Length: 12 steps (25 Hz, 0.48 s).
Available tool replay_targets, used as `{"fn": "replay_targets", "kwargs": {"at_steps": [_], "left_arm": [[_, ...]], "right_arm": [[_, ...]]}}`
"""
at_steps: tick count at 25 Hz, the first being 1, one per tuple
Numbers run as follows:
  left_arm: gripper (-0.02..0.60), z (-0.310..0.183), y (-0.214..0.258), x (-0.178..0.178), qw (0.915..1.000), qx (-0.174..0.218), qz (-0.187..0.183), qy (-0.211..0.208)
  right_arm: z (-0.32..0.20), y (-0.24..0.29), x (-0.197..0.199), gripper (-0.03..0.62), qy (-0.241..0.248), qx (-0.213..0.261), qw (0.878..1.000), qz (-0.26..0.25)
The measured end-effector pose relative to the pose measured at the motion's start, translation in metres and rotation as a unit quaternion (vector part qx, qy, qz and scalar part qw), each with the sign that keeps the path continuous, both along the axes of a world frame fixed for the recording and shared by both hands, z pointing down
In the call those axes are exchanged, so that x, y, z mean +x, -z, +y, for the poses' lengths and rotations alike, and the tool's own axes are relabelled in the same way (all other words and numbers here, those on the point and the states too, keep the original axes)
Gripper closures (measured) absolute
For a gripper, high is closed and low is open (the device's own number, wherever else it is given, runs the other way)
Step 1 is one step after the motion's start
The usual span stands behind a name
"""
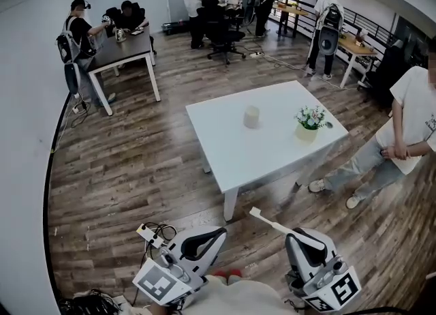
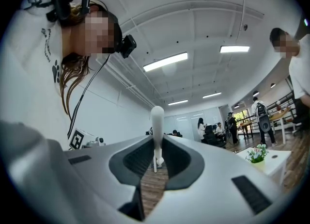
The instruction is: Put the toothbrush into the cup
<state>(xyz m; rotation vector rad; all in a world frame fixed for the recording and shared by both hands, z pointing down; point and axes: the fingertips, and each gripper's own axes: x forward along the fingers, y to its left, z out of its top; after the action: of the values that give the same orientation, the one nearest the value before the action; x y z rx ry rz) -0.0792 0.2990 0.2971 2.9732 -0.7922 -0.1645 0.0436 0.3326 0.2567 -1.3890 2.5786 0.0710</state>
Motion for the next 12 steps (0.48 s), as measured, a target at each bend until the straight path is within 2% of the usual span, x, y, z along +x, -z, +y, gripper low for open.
{"fn": "replay_targets", "kwargs": {"at_steps": [12], "left_arm": [[0.574,-0.005,-0.003,-0.012,0.9999,0.014,0.007,-0.006]], "right_arm": [[0.003,-0.004,-0.005,0.536,-0.019,-0.004,1.0,0.0]]}}
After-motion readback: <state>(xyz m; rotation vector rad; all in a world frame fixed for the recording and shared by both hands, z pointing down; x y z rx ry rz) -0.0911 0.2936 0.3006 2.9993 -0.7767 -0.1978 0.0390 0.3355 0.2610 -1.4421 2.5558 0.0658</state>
